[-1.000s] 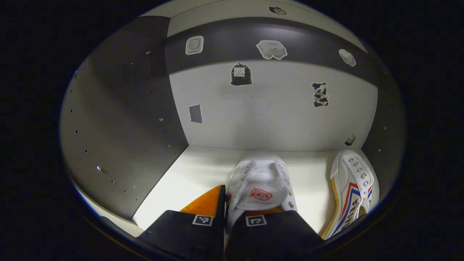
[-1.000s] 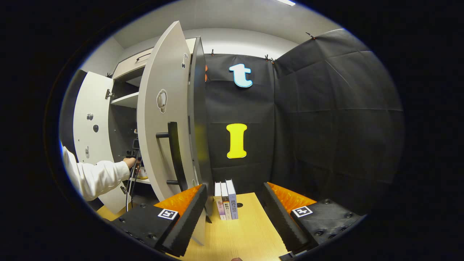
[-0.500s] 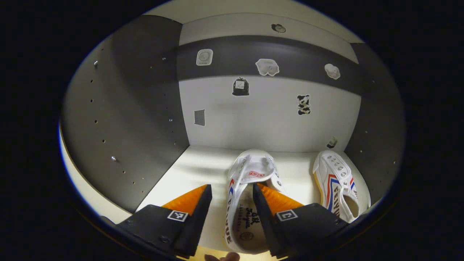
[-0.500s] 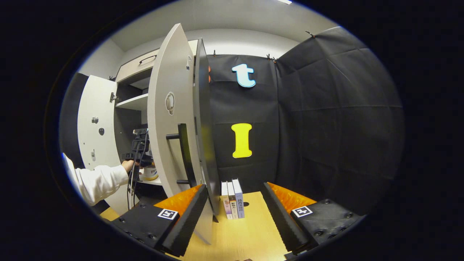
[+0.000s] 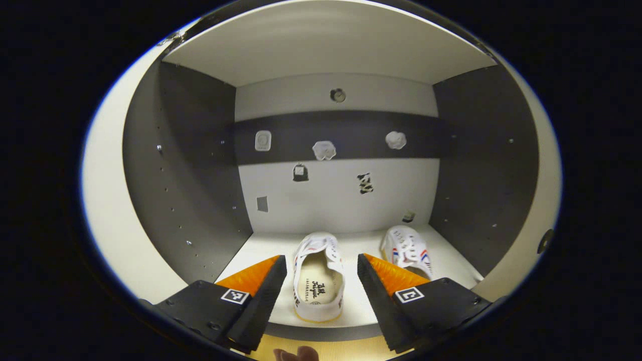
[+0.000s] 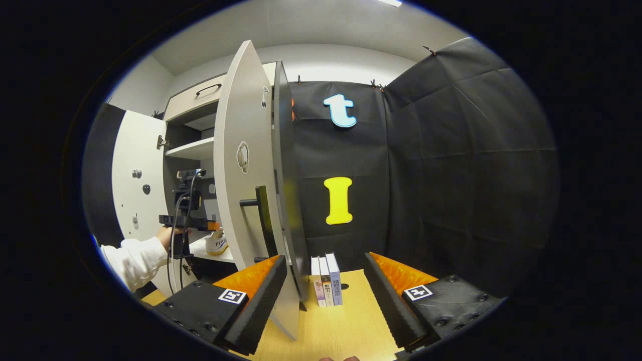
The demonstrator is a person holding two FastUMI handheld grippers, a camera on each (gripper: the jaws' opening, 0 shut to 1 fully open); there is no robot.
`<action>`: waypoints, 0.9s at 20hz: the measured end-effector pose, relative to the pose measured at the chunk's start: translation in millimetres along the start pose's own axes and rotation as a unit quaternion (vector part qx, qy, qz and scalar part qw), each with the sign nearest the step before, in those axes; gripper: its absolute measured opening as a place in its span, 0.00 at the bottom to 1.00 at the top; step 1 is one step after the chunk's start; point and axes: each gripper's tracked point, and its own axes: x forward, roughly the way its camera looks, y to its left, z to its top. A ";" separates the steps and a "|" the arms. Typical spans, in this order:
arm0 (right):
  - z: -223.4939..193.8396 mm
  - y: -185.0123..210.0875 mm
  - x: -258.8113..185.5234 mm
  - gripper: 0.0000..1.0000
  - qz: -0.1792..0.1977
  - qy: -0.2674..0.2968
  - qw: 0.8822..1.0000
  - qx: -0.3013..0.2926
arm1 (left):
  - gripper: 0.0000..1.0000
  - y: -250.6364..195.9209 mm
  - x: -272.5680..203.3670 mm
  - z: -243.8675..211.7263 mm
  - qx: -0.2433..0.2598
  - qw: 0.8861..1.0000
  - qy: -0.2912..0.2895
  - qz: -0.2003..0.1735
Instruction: Grab one shoe with the right hand and put it into the shoe cabinet, grab the other shoe with the left hand and put it into the shoe cabinet; then close the right door with the right hand and the left door with the left hand.
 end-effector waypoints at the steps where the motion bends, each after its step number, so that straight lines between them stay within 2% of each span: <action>1: 4.0 -1.4 0.5 0.98 0.000 -0.004 1.000 0.001 | 0.90 -5.0 -17.0 6.8 0.011 1.000 -0.015 -0.005; 6: 14.1 -15.4 12.7 0.98 -0.003 -0.007 1.000 0.012 | 0.92 -38.3 -93.3 25.2 -0.008 0.997 -0.064 -0.033; 11: 17.7 -17.6 34.2 0.98 0.002 0.000 0.999 0.039 | 0.93 -46.4 -175.0 35.6 -0.028 0.992 -0.120 -0.034; 14: 15.7 -11.4 53.9 0.98 0.008 -0.002 1.000 0.022 | 0.94 -46.3 -215.4 30.2 -0.047 0.991 -0.122 -0.042; 18: 14.4 1.8 67.7 0.98 0.014 -0.002 1.000 0.008 | 0.94 -34.4 -247.3 20.9 -0.053 0.991 -0.120 -0.034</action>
